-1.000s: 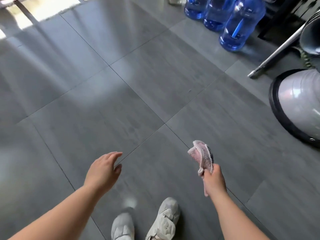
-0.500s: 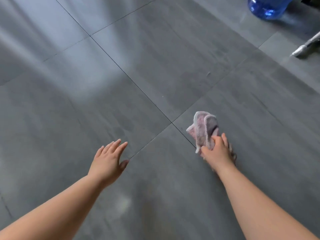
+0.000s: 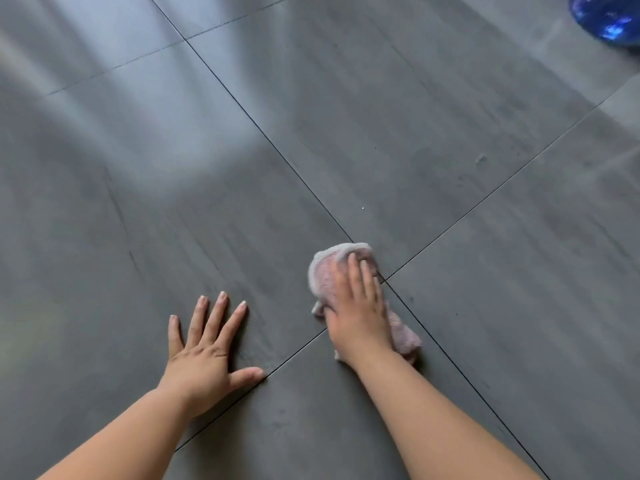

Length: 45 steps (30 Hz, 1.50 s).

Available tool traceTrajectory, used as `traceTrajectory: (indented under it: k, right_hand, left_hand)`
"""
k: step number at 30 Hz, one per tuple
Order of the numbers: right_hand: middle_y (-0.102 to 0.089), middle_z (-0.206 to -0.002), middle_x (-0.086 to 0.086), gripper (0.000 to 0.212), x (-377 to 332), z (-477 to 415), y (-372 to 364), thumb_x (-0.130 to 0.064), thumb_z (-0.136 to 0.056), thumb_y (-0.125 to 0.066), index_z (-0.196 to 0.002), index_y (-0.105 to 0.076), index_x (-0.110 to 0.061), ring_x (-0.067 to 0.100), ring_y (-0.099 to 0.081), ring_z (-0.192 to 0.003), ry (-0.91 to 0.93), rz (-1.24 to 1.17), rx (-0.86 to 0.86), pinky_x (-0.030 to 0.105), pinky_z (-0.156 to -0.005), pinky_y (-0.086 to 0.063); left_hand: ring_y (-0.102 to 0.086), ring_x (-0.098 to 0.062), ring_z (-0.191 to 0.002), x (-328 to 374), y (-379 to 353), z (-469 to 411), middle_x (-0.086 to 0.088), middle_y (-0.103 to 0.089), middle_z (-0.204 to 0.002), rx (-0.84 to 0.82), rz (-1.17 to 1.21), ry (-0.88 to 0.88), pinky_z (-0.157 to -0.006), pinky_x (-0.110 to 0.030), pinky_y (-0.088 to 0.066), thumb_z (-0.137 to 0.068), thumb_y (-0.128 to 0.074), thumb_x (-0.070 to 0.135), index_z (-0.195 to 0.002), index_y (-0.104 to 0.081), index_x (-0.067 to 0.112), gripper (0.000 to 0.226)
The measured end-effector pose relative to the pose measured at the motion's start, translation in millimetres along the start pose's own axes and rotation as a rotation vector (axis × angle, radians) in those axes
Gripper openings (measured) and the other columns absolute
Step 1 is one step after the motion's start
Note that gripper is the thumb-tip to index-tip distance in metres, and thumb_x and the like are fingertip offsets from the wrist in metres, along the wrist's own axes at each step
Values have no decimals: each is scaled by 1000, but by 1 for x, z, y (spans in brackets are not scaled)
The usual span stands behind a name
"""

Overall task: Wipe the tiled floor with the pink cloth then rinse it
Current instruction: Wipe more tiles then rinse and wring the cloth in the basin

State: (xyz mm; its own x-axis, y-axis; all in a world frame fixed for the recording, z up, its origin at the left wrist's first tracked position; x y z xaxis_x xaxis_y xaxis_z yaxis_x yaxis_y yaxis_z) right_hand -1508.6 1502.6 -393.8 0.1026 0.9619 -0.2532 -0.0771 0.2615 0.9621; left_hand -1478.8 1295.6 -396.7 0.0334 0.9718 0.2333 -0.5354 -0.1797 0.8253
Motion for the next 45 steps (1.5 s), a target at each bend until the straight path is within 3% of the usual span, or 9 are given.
traceTrajectory:
  k: [3, 6, 13, 16, 22, 26, 31, 39, 45]
  right_hand:
    - [-67, -118, 0, 60, -24, -6, -8, -38, -61, -29, -118, -40, -24, 18, -65, -107, 294, 95, -69, 36, -96, -40]
    - [-68, -115, 9, 63, 25, -28, 1, -36, -62, -33, -120, -44, -16, 26, -63, -106, 228, 133, -83, 41, -90, -36]
    - [-18, -153, 22, 83, 149, 11, 46, -39, -71, -31, -145, -22, -2, 36, -14, -142, -762, -186, 183, 40, -113, -15]
    - [-47, -131, 36, 65, 91, 14, 21, -26, -73, -42, -130, -41, 6, 44, -34, -127, -457, -88, 270, 44, -102, -33]
    - [-69, -115, 6, 54, 11, 59, -12, -45, -56, -63, -104, -45, -25, 26, -66, -104, 467, 49, 34, 36, -92, -45]
    - [-60, -120, 29, 56, 144, 50, 21, -39, -74, -44, -118, -57, -6, 48, -60, -104, -69, 74, 209, 46, -88, -48]
    - [-18, -150, 30, 64, 163, 52, 43, -33, -92, -44, -141, -26, 4, 40, -11, -141, -862, -165, 223, 40, -115, -10]
    - [-69, -112, -13, 44, -11, 112, -11, -44, -53, -45, -91, -66, -40, 9, -63, -108, 506, 102, -121, 28, -92, -44]
    - [-49, -136, 24, 48, 187, 97, 42, -24, -82, -52, -127, -50, -8, 42, -48, -123, -303, -9, 146, 44, -98, -43]
  left_hand:
    - [-19, -23, -131, -7, -6, 1, -10, -48, -138, -146, -87, 12, -110, -29, 21, -62, 0, 87, -136, -33, 22, 104]
    - [-30, -27, -122, -6, -10, -2, -11, -62, -123, -119, -115, -24, -112, -29, 12, -70, -2, 82, -128, -43, 23, 92]
    - [-3, -21, -140, -3, -7, -1, -6, -25, -150, -17, -58, -25, -103, -26, 33, -50, 5, 93, -143, -16, 26, 116]
    - [32, -6, -127, -5, -7, 0, 16, 28, -135, 38, 0, 20, -78, -21, 48, -14, 17, 95, -126, 27, 27, 131]
    - [18, -15, -142, 3, 0, 6, 6, 12, -155, 59, 6, 35, -110, -34, 23, -62, -12, 73, -143, 3, 32, 91]
    - [19, -17, -143, 4, 2, 10, 2, 15, -155, -27, -24, 60, -115, -42, 12, -86, -29, 60, -143, 6, 30, 73]
    - [22, -19, -142, 3, 3, 7, 2, 20, -154, -91, -57, 92, -115, -44, 11, -88, -37, 53, -142, 12, 30, 76]
    - [17, -17, -143, 11, 4, 11, 3, 12, -156, 3, 7, 104, -116, -42, 8, -91, -34, 47, -144, 1, 31, 65]
    - [12, -20, -144, 12, 0, 13, 1, 6, -157, 50, 19, 95, -115, -41, 6, -90, -38, 44, -144, -6, 29, 64]
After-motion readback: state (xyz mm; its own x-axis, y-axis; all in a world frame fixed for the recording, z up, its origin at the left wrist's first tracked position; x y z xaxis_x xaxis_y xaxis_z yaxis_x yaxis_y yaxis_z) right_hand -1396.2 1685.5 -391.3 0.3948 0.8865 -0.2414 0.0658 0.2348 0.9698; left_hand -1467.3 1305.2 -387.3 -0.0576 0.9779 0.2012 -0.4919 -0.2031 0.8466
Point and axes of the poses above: each hand's wrist, its own z-axis away from the middle knuckle, its own y-axis out of the back of the hand, x = y × z, the point moved 2 cm from there along -z, towards the middle knuckle
